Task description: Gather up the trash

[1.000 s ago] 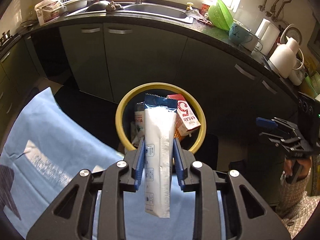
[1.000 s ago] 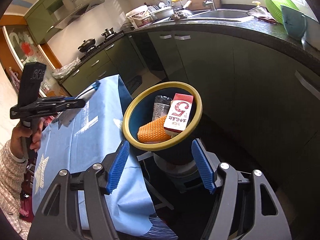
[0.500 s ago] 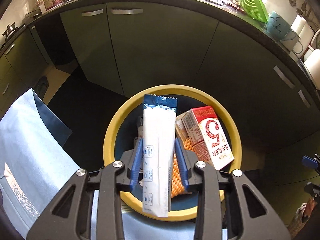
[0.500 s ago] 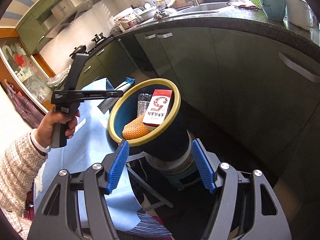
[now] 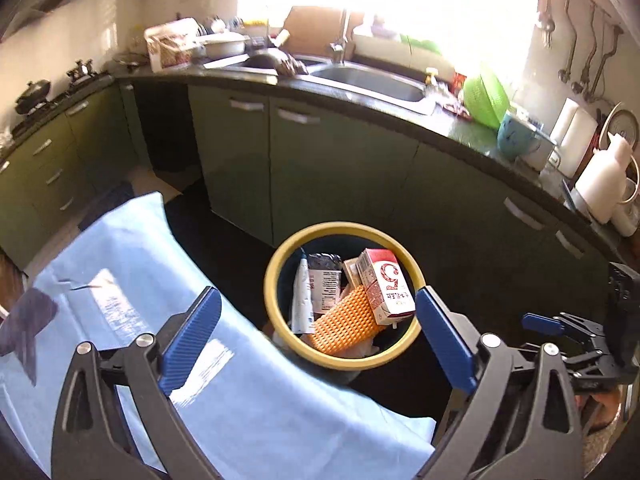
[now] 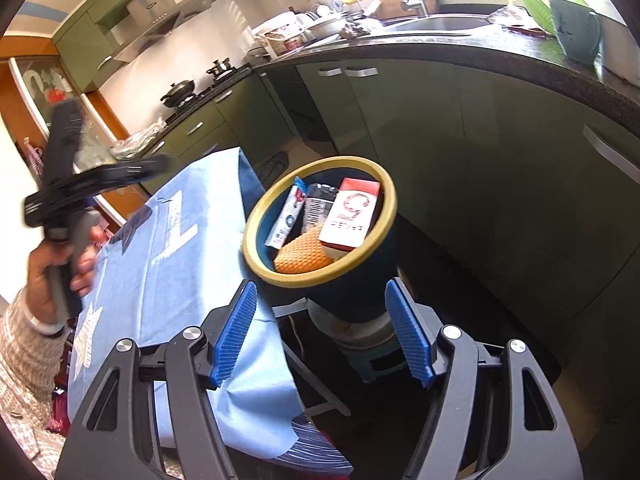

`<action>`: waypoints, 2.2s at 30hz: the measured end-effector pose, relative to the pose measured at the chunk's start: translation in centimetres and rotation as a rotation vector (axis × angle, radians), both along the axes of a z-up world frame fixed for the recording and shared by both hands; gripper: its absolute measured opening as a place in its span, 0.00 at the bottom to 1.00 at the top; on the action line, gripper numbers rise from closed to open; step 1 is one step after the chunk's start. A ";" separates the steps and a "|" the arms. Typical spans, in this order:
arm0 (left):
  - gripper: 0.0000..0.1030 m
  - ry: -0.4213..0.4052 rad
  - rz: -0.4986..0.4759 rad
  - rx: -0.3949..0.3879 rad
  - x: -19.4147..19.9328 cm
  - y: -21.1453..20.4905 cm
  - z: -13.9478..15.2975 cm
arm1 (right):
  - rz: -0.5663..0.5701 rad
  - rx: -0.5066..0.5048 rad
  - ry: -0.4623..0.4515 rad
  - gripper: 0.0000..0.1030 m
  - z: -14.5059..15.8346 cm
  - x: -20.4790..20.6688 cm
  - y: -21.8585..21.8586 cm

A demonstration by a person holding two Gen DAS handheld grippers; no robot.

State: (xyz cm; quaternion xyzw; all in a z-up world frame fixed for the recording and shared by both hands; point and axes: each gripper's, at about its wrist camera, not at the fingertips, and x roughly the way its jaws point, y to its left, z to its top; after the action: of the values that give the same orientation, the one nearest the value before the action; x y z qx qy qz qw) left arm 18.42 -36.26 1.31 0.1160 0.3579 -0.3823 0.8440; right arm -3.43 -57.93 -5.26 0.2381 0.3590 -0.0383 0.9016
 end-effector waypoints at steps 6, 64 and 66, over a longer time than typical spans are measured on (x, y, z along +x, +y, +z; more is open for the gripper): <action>0.94 -0.119 0.215 -0.079 -7.1 11.5 4.6 | 0.069 -0.038 -0.027 0.66 1.2 0.9 3.0; 0.94 -0.281 0.876 -0.047 -26.3 35.8 4.4 | 0.141 -0.413 -0.250 0.95 9.6 -8.2 14.6; 0.94 -0.281 0.876 -0.046 -26.3 35.8 4.4 | 0.141 -0.413 -0.249 0.95 9.5 -8.1 14.6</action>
State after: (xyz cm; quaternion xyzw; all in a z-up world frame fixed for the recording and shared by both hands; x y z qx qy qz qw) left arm -7.85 -0.46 5.72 -0.0142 0.2467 0.0221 0.9687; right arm -11.56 -43.30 4.22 0.0259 0.2453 -0.0182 0.9689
